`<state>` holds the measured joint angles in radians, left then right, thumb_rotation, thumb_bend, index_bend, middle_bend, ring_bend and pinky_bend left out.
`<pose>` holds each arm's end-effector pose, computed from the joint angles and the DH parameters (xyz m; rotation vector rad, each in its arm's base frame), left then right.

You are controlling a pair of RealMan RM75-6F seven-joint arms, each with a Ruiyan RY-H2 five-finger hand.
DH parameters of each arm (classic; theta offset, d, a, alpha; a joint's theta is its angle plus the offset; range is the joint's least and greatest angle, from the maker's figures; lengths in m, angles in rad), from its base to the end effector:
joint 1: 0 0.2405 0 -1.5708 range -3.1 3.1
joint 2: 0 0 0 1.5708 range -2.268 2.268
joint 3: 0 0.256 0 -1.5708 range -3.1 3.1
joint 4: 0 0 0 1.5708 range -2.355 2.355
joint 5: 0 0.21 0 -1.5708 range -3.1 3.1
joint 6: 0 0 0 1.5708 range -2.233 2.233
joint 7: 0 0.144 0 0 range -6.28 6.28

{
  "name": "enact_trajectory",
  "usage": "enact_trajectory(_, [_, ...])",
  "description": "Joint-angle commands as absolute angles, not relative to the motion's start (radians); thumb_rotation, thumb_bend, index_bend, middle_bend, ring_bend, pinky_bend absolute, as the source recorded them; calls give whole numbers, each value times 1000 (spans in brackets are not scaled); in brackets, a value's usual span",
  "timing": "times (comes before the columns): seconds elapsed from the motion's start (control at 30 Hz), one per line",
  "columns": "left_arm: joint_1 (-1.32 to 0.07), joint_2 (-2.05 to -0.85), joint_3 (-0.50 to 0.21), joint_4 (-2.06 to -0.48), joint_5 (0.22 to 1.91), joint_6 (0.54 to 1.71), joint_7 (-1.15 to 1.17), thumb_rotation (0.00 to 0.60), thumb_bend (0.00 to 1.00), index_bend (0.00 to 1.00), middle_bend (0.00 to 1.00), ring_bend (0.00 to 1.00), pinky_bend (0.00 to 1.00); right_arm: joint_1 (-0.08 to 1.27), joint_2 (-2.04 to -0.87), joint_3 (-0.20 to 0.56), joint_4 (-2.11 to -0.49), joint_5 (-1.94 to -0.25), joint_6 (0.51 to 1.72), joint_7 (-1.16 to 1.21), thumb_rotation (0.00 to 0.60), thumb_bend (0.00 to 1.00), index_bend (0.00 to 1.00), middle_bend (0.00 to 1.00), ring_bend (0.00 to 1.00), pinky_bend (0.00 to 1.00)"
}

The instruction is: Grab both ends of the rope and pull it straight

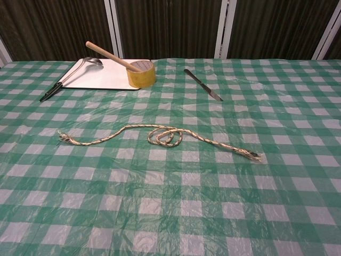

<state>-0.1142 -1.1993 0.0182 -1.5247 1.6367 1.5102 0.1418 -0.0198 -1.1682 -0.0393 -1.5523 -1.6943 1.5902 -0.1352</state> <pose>-0.3016 0.1749 0.1273 -1.5835 -0.7341 -0.8627 -0.3088 -0.1285 0.1394 1.5245 -0.7706 0.8387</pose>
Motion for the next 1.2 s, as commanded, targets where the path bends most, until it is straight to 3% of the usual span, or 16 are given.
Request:
enact_trajectory(0.03, [-125,-1200,25,-1517,1646,1492,127,600,446,0,0,0,46,-19,-1169,-41,-1553,-1696,1587,-133,600,257,0,0,0,0])
enact_trajectory(0.2, [-173,-1228,23,-1476,1671,1442,32,600,449,0,0,0,44,-21,-1166,-49,-1554,-1712,1595,-121,600,258,0,0,0,0])
enact_trajectory(0.37, [-271,-1332,-3,-1390,1702,1361,-76,600,448,2,0,0,53,-23,-1164,-44,-1552,-1705,1600,-112,600,257,0,0,0,0])
enact_trajectory(0.7, [-408,-1594,-74,-1147,1658,1256,-59,600,450,290,0,0,53,-9,-1176,-38,-1552,-1677,1554,-141,600,257,0,0,0,0])
enact_trajectory(0.9, [-447,-1669,-76,-1061,1619,1199,-67,600,450,367,0,0,53,-8,-1182,-27,-1552,-1647,1543,-158,600,257,0,0,0,0])
enact_trajectory(1.2, [-482,-1735,-82,-976,1582,1172,-27,600,449,379,0,0,53,-1,-1182,-24,-1559,-1625,1517,-175,600,257,0,0,0,0])
